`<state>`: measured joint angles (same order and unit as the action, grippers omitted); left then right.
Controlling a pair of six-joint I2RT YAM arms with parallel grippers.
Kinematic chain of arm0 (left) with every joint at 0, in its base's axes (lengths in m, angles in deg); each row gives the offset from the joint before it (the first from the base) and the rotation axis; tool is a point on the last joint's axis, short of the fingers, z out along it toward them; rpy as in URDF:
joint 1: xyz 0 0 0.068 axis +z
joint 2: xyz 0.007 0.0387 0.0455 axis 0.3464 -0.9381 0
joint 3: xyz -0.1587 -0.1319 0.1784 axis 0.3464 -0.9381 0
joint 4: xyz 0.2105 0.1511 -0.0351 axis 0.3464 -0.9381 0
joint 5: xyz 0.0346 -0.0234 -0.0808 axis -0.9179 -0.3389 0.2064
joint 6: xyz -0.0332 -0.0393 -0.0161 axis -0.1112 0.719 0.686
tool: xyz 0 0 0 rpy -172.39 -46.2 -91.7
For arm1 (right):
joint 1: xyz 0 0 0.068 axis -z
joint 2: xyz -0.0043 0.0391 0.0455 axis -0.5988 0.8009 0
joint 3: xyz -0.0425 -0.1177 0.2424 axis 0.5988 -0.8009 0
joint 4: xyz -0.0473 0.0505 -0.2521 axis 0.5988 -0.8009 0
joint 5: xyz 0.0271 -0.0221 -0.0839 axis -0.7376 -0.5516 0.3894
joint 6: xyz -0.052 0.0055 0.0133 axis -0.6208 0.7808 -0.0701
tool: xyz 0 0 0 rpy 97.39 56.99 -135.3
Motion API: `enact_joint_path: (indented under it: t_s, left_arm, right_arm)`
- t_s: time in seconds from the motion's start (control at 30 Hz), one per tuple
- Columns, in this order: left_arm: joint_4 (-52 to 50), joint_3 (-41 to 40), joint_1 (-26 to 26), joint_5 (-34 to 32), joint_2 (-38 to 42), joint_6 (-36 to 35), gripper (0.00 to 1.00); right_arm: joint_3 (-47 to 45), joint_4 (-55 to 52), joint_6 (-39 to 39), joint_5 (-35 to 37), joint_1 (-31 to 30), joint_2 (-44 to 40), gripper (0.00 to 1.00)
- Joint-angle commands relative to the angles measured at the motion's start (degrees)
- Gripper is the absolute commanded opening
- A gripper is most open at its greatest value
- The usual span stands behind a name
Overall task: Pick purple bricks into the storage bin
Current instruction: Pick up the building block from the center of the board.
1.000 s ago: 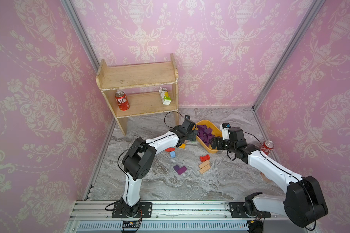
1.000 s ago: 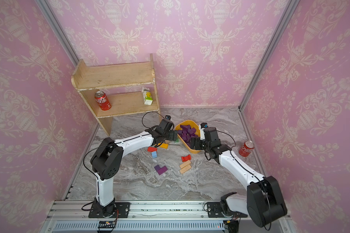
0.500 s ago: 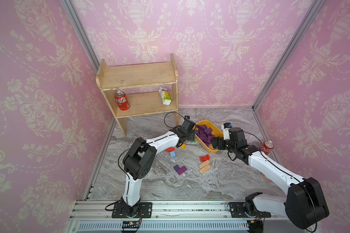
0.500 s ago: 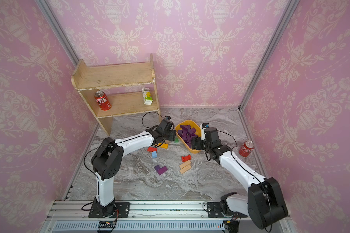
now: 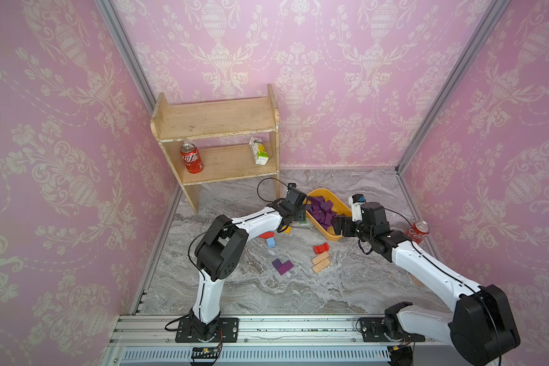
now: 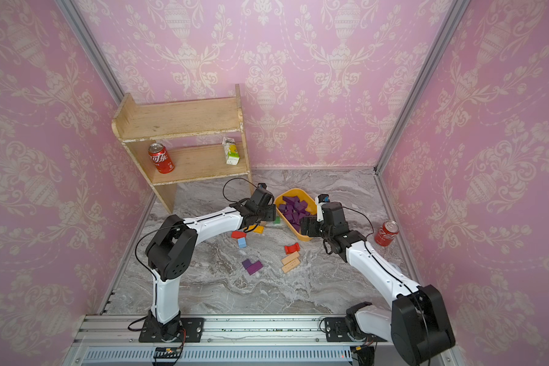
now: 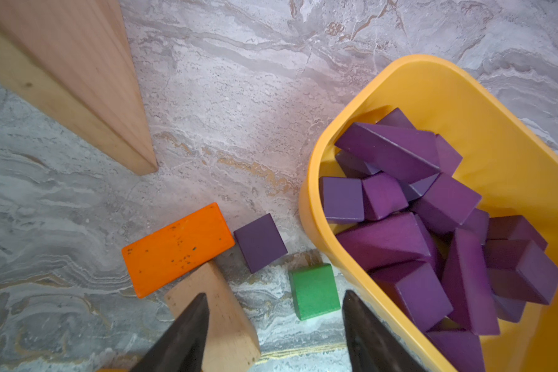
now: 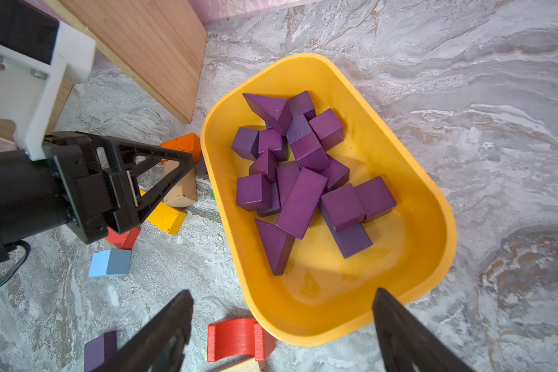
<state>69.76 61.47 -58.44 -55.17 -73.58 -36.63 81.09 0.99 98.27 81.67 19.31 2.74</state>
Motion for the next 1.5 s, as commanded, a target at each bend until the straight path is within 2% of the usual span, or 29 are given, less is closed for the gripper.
enact_joint_path:
  t_s: [0.0, 0.4, 0.77, 0.93, 1.07, 1.17, 1.47]
  left_arm:
    - [-1.08, 2.58, -0.23, 0.55, -2.93, 1.51, 0.66]
    - [2.31, 4.72, 1.09, 1.11, -7.25, 2.47, 0.64]
    - [-0.07, 9.53, 1.78, 1.13, -11.15, 2.15, 0.64]
    - [-1.66, 9.55, 2.64, -0.94, -10.93, 1.7, 0.58]
    - [-3.58, 10.11, 2.75, -3.99, -11.13, 0.37, 0.58]
    - [-3.93, 10.34, 2.98, -3.61, -11.66, 0.9, 0.58]
    - [-4.49, 12.13, 2.88, -2.31, -13.9, 2.65, 0.47]
  right_arm:
    - [0.01, -0.2, 0.22, 1.61, 0.16, -0.42, 0.89]
    - [0.37, -0.48, 0.3, 1.88, 0.16, 0.57, 0.88]
    - [0.79, -1.01, 0.28, 2.56, 0.23, 1.76, 0.88]
    - [0.98, -1.38, 0.24, 2.81, 0.16, 1.98, 0.86]
    - [1.04, -1.65, 0.2, 3.61, 0.23, 1.8, 0.86]
    - [1.01, -1.64, 0.27, 3.69, 0.16, 2.11, 0.86]
    - [1.29, -2.35, 0.49, 4.38, 0.16, 2.41, 0.86]
